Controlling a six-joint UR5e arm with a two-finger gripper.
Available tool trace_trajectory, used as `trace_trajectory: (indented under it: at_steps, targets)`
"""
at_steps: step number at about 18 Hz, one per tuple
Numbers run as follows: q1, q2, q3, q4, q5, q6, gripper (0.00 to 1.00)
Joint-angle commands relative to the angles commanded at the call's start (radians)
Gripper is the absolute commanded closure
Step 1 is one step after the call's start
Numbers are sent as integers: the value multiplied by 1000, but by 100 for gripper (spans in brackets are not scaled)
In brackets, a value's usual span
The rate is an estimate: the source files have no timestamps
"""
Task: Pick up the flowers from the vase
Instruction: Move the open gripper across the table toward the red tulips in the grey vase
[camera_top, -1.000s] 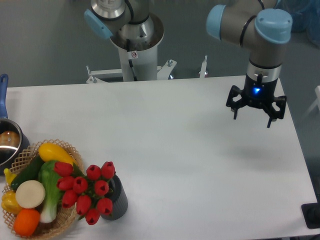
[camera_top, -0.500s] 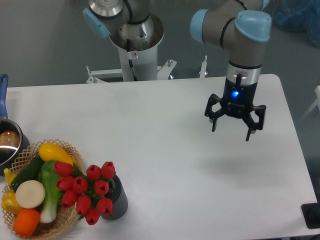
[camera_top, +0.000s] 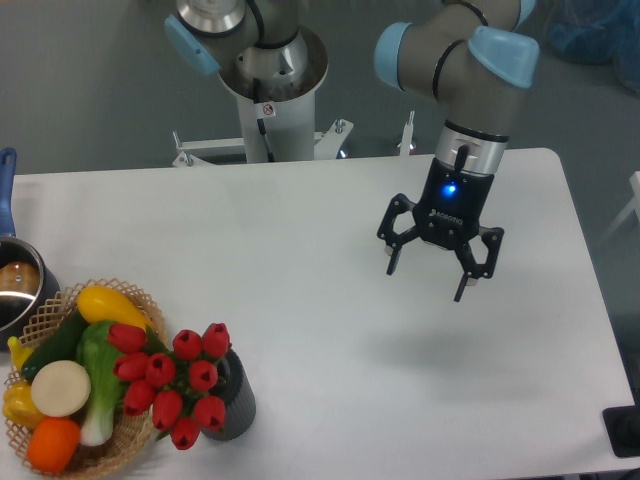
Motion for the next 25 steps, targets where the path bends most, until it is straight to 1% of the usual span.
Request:
trace_trajectory:
  at_steps: [2,5,8,20,23,25]
  targets:
    - [-5,-18,3,2,-42,2,0]
    - [-32,-34,15,3,-42,3,0]
    - [-75,-55,37,3,-37,0,0]
    - [-218,-114,55,6,-45,3,0]
    - [-241,-114,52,6,-51,2,0]
    - [-250,-114,46,6,-75,2,0]
